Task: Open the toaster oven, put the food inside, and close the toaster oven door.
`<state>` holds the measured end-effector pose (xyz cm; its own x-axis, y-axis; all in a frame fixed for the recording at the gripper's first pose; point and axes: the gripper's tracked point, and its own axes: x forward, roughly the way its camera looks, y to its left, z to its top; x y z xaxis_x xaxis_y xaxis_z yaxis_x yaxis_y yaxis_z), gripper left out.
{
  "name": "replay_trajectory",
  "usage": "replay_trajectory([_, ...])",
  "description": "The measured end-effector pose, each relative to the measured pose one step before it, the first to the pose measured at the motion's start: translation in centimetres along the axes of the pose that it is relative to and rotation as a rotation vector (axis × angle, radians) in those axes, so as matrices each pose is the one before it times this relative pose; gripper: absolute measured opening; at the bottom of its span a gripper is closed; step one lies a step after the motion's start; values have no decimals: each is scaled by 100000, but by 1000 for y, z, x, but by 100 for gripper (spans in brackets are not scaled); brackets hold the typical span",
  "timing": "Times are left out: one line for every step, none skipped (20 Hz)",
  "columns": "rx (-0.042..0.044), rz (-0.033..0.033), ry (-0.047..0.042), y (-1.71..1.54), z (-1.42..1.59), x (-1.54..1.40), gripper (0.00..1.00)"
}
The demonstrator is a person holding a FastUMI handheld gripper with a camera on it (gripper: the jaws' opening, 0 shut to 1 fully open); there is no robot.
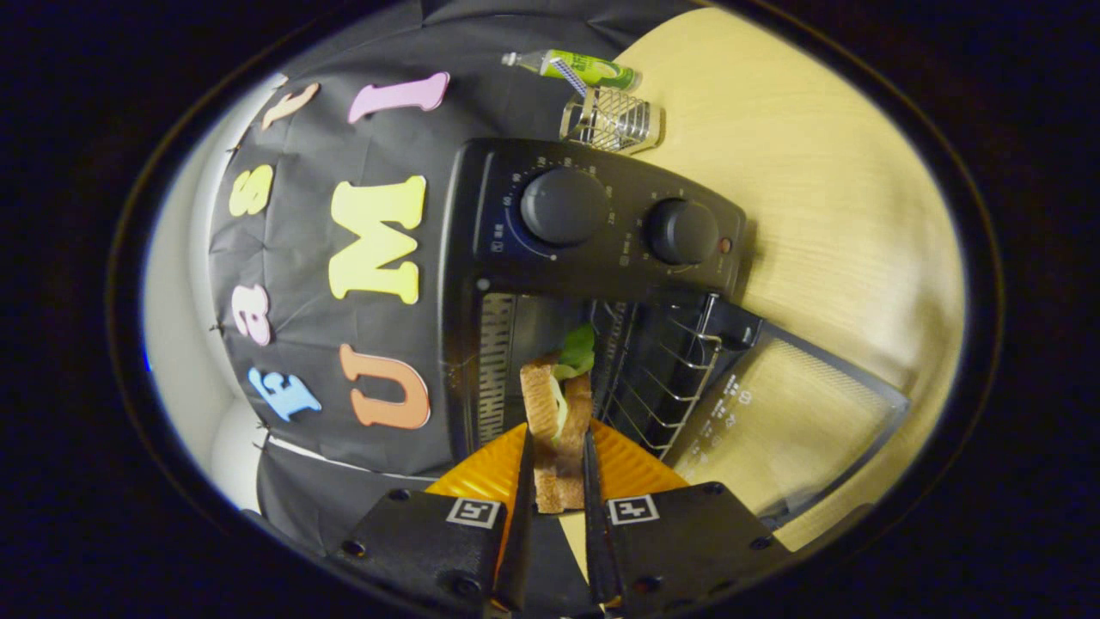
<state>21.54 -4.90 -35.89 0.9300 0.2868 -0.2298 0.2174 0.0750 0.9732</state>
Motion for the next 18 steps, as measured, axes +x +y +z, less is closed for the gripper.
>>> replay_trajectory([962,1206,-329,-131,-37,796,32])
replay_trajectory([784,740,-730,-164,47,864,32])
replay_trajectory([1059,741,-790,-132,204,763,32])
replay_trajectory([442,782,129,-30,-49,643,32])
replay_trajectory([-473,-406,70,-171,34,438,32])
replay_trajectory([-1121,-13,-184,-100,-10,-86,32])
replay_trajectory([-2028,-1883,394,-142,-481,186,36])
replay_trajectory([-1202,-35,-964,174,484,-300,41])
replay_trajectory([-2395,-1029,147,134,12,44,47])
replay_trajectory([-3070,-1474,844,60,-351,109,52])
replay_trajectory([-3072,-875,666,238,-122,-34,58])
replay_trajectory([-4472,-3734,2398,-195,-263,-83,64])
replay_trajectory([-4898,-3223,2395,-149,-94,-331,69])
replay_trajectory([-4753,-3475,2452,-282,-524,-9,74])
replay_trajectory([-3728,-1854,2010,-100,-439,-94,79])
replay_trajectory([-2781,-2069,2144,136,-313,7,81])
replay_trajectory([-2420,-2541,1028,-82,-103,-40,83])
replay_trajectory([-2070,-1888,980,160,-322,-35,84])
